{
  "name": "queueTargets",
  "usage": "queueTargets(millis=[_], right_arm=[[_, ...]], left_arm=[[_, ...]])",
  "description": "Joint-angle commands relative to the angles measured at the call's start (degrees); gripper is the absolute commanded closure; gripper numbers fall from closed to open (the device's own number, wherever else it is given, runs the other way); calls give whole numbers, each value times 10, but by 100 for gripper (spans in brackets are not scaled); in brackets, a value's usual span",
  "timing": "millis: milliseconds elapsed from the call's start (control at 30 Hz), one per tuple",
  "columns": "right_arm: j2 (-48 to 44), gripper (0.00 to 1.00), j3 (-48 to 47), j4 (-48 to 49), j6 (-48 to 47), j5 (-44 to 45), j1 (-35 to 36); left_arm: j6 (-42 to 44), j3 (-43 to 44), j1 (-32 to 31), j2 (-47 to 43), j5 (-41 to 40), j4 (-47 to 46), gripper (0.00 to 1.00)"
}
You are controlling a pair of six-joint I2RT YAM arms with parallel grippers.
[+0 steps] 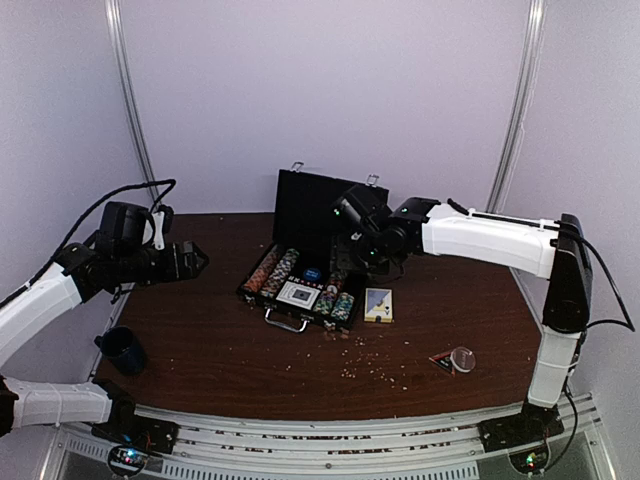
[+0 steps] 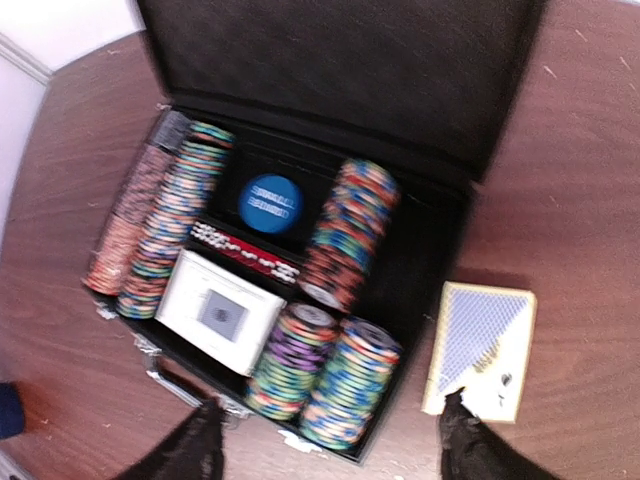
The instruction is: Pack up texas hold em set
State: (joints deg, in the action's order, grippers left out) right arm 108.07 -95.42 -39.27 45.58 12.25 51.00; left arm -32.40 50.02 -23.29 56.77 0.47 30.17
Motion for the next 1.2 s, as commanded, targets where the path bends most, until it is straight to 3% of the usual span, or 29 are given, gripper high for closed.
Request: queueTargets(millis=[0, 300, 567, 1167], right_arm=[[-55, 22, 85, -50, 37, 58, -3], [-77, 12, 230, 0, 75, 39, -12], [-18, 5, 206, 32, 57, 20, -27], [66, 9, 161, 47, 6, -10, -50]], left_arm=[[6, 3, 3, -20, -34, -4, 7], [7, 14, 3, -24, -63, 8, 8], [1, 8, 4, -41, -66, 12, 7], [3, 9, 3, -24, -53, 5, 7]])
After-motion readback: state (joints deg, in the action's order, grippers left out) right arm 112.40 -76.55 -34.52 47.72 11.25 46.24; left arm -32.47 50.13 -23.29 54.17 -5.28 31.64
